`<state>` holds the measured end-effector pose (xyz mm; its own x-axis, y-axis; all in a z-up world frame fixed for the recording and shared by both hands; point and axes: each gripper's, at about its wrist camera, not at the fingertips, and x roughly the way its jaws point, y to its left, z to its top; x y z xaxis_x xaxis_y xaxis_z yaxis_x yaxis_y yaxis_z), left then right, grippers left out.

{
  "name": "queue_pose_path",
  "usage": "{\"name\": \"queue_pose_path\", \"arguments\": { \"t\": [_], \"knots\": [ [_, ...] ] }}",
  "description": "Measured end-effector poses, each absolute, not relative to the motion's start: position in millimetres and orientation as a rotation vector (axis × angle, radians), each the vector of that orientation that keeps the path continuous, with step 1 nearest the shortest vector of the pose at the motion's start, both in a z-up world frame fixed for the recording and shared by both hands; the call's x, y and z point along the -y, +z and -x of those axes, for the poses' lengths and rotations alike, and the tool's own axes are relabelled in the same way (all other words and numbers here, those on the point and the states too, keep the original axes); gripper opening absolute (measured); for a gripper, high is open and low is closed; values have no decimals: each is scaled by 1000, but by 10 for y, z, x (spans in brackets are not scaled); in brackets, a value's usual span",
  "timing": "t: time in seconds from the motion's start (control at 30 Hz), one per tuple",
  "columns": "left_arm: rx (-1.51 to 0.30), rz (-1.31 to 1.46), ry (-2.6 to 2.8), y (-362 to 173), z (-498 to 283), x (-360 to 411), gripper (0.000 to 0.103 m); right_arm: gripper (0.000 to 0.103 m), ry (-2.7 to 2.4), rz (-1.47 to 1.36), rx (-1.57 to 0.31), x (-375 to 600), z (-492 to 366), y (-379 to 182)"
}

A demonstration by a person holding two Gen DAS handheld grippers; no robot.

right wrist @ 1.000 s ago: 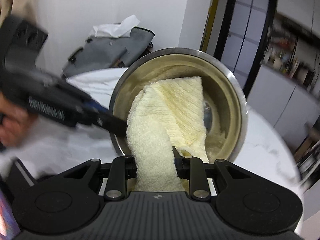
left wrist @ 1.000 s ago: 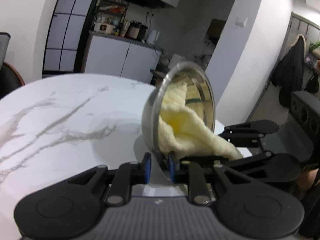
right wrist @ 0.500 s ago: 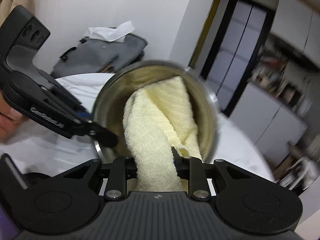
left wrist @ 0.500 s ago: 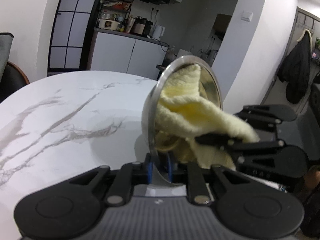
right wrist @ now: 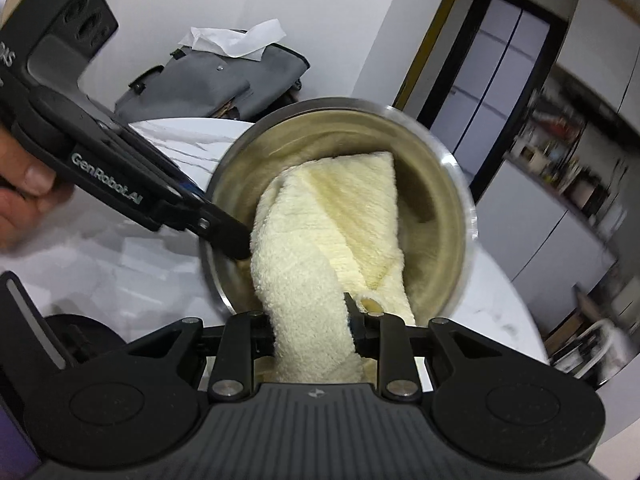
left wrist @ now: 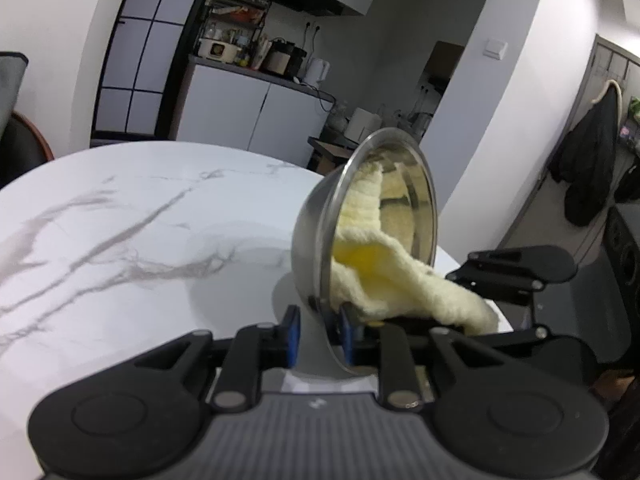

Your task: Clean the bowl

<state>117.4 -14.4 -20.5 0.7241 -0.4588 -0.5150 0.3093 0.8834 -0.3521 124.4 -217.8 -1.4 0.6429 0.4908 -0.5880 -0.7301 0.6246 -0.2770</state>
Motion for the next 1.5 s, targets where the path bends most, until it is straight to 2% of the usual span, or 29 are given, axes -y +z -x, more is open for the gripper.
{"name": "queue_pose_path", "arguments": {
  "t": [0.2,0.4,0.77,0.97,1.13,1.37,1.5],
  "knots": [
    [-672,229,-432,-256,-1208,223,20,27,844,322,-585,2273,-1348,0],
    [-666,223,-429,-260,-1186,178,17,27,851,322,-582,2294,-1325,-21],
    [-610,234,-391,-118,-1116,44,17,26,646,582,-346,2223,-1125,107],
    [-602,247,-402,-100,-1102,46,19,26,666,622,-407,2180,-1166,13],
    [-642,243,-421,-189,-1176,124,22,27,732,532,-488,2189,-1227,5],
    [-671,196,-422,-252,-1176,242,20,27,842,334,-581,2251,-1294,10],
    [-665,192,-422,-253,-1173,225,18,27,830,368,-567,2256,-1267,-1]
  ]
}}
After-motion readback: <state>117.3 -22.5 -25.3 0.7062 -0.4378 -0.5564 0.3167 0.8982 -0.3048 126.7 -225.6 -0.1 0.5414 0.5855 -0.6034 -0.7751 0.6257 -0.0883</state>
